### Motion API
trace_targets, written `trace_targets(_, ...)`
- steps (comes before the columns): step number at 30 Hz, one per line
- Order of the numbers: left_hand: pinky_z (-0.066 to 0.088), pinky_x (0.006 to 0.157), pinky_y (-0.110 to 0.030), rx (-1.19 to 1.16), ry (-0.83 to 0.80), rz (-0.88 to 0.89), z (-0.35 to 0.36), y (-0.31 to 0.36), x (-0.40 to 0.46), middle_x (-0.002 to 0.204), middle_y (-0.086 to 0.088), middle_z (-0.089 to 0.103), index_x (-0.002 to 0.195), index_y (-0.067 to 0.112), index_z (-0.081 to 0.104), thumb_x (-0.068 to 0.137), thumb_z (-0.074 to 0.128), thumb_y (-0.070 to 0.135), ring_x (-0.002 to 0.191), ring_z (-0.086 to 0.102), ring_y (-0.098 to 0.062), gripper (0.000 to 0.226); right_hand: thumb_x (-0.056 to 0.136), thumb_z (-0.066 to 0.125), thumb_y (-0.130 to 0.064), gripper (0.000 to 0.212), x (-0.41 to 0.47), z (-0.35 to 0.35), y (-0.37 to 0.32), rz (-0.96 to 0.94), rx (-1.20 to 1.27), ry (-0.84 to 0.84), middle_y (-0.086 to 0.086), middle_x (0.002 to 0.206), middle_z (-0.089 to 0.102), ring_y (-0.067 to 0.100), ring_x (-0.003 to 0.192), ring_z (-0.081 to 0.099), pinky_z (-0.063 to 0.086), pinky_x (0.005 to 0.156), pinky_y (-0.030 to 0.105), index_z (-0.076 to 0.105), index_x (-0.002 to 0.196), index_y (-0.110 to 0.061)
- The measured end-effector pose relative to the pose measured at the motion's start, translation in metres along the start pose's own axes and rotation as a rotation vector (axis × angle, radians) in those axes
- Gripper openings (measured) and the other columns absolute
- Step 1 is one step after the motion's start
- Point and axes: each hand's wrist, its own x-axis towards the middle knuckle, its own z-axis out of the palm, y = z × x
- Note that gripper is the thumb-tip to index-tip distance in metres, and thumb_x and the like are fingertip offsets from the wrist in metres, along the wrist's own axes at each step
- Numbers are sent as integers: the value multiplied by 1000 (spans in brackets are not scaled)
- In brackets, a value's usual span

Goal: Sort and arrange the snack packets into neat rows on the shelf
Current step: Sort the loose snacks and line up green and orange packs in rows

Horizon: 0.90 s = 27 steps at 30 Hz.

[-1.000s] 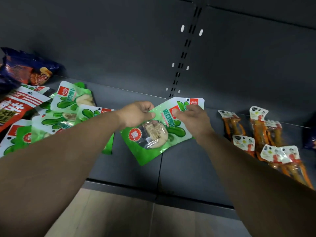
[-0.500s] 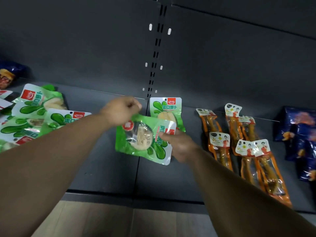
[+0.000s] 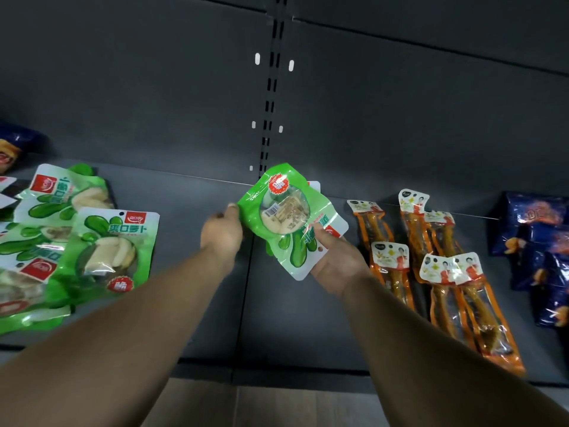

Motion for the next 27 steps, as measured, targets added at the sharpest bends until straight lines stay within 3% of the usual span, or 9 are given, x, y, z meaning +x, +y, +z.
trace_targets(2, 48, 72, -32, -33, -59, -44, 8, -4, -6, 90, -9, 58, 76, 16, 48, 97, 43, 44, 88, 57, -27, 35, 95, 50, -6, 18, -1, 1, -1, 9, 10, -3, 11, 97, 72, 27, 90, 68, 53, 77, 45, 65, 103, -13)
trace_targets(5, 49, 86, -36, 28, -30, 21, 11, -3, -9, 104, -9, 60, 92, 10, 55, 95, 45, 46, 98, 57, -30, 37, 96, 50, -6, 17, -3, 0, -5, 3, -54, -20, 12, 97, 72, 26, 85, 68, 53, 76, 44, 65, 100, -12)
trace_targets(9, 36, 98, -33, 219, 218, 220, -4, 10, 0, 131, -16, 53, 132, 6, 46, 96, 47, 38, 121, 49, -33, 48, 94, 57, -10, 10, 0, 3, -15, -86, -569, 8, 13, 102, 69, 26, 86, 67, 54, 85, 47, 66, 94, -13)
trace_targets(14, 45, 93, -38, 128, 186, 167, -6, 17, 13, 110, -18, 64, 106, 3, 59, 92, 45, 44, 108, 58, -35, 45, 90, 62, -12, 9, 5, 25, -25, -249, -770, 20, 11, 99, 70, 25, 92, 67, 53, 91, 43, 67, 86, -18)
trace_targets(17, 36, 101, -36, 228, 306, 359, -9, 22, 5, 125, -12, 54, 121, 10, 55, 88, 51, 51, 120, 48, -29, 52, 87, 66, -13, 9, 1, 35, -35, -239, -958, -143, 7, 100, 71, 20, 91, 66, 53, 89, 33, 69, 96, -11)
trace_targets(18, 34, 104, -34, 245, 248, 452, -14, 23, 0, 128, -8, 52, 125, 14, 53, 88, 54, 52, 122, 46, -24, 53, 86, 68, -14, 16, 1, 36, -37, -200, -1072, -195, 6, 101, 71, 18, 90, 66, 52, 86, 28, 69, 102, -8)
trace_targets(20, 41, 101, -32, 237, -136, 507, -24, 27, -7, 117, 2, 61, 113, 23, 60, 76, 63, 60, 112, 55, -16, 53, 84, 71, -15, 23, 1, 33, -37, -125, -1223, -249, 4, 98, 70, 13, 84, 66, 53, 80, 21, 68, 105, -7)
trace_targets(23, 51, 83, -25, 543, -749, 279, -30, 24, -16, 89, 3, 71, 89, 21, 67, 64, 82, 45, 83, 66, -14, 38, 79, 76, -18, 21, 3, 23, -31, -117, -1252, -168, 2, 96, 72, 16, 88, 67, 53, 87, 30, 70, 99, -12)
trace_targets(27, 52, 79, -26, 484, -694, 172, -19, 4, -19, 76, 4, 70, 88, 12, 69, 81, 71, 7, 71, 65, -12, 8, 80, 74, -31, 32, 1, 9, -22, -239, -1265, 62, 0, 100, 68, 13, 87, 63, 50, 70, 24, 68, 107, -14)
